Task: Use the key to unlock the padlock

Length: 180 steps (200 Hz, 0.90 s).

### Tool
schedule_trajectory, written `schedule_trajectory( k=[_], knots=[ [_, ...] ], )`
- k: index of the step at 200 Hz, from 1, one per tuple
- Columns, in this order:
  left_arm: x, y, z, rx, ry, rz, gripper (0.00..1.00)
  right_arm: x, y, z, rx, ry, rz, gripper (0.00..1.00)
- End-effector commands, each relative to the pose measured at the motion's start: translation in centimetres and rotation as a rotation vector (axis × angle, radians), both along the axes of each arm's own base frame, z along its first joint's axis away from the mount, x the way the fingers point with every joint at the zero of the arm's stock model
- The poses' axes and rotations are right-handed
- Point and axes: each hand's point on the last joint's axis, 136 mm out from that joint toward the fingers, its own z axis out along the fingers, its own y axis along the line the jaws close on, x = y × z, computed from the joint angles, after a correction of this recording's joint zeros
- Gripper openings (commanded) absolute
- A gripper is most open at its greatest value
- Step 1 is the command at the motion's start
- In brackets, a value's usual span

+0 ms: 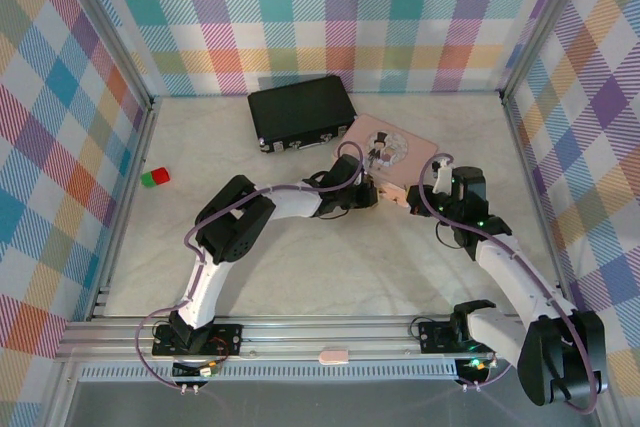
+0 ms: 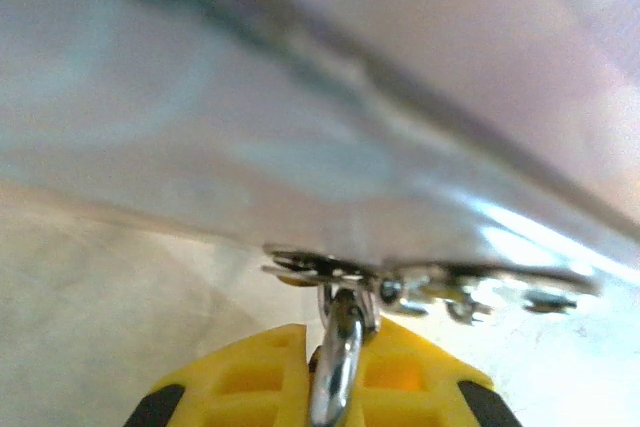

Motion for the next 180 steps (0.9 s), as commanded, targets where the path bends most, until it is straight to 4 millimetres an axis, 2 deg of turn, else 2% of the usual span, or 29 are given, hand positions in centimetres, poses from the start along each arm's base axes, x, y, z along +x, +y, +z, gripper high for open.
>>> schedule_trajectory(
  k=[1,45,91,115,180],
  knots=[
    [-2.9,1.9,-2.8,0.046,0.167,0.027,0.0,-0.6,0.7,-1.5,0.078,0.068,0.012,0.0],
    [-3.1,-0.5,3.5,-0.25,0.233,0.016,0.0,-1.3,3.2,-3.5,0.288,0.166,0.088,0.0],
    [-2.5,-1.7,7.4,-0.491,0.285,0.042,0.0,-1.6,3.8,-4.4,0.441,0.231,0.134,0.0],
    [-2.0,-1.6,8.6,-0.551,0.28,0.056,0.0,-2.0,3.8,-4.8,0.456,0.25,0.148,0.0],
    [-1.8,-1.6,9.1,-0.593,0.281,0.062,0.0,-0.9,3.3,-4.8,0.544,0.26,0.129,0.0]
  ],
)
